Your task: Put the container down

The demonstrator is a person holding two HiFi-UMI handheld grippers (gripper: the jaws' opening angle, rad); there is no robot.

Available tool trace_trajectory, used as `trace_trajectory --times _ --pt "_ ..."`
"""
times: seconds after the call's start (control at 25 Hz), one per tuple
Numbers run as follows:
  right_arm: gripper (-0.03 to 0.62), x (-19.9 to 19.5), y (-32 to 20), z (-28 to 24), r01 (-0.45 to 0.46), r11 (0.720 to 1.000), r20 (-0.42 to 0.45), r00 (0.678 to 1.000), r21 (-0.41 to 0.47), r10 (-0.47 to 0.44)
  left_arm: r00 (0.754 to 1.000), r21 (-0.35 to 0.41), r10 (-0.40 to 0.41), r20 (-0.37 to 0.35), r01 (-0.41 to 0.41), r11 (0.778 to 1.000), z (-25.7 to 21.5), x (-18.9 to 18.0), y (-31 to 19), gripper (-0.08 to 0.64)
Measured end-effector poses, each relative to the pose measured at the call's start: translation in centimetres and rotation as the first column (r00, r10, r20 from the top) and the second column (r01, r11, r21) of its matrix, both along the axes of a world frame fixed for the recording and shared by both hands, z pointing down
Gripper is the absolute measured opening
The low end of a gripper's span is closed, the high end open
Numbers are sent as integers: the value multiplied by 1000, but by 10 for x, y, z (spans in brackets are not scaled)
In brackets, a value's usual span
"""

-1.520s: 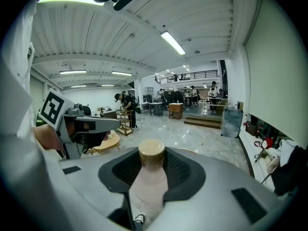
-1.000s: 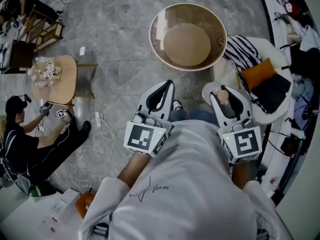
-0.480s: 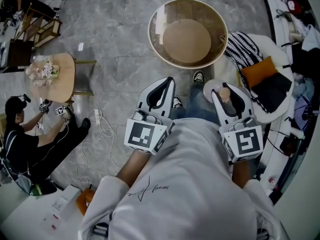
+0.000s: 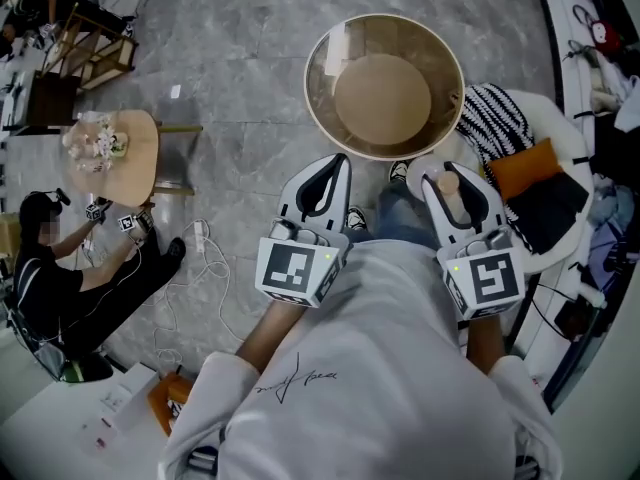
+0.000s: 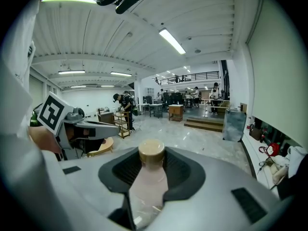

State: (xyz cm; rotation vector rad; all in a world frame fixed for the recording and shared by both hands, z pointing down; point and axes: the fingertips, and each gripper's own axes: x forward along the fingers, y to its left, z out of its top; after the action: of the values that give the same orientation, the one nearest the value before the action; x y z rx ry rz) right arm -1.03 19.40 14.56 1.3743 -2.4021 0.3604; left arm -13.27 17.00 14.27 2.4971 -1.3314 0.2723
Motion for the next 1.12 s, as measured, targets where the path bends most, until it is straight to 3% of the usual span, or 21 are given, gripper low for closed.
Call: trace_trajectory --times 0.56,1.12 --pt "144 53 -82 16 35 999 3 999 -30 -35 999 -33 -12 35 13 999 8 56 -81 17" --pt "144 80 -134 33 152 987 20 988 -43 -151 994 -41 -104 45 105 994 17 94 -121 17"
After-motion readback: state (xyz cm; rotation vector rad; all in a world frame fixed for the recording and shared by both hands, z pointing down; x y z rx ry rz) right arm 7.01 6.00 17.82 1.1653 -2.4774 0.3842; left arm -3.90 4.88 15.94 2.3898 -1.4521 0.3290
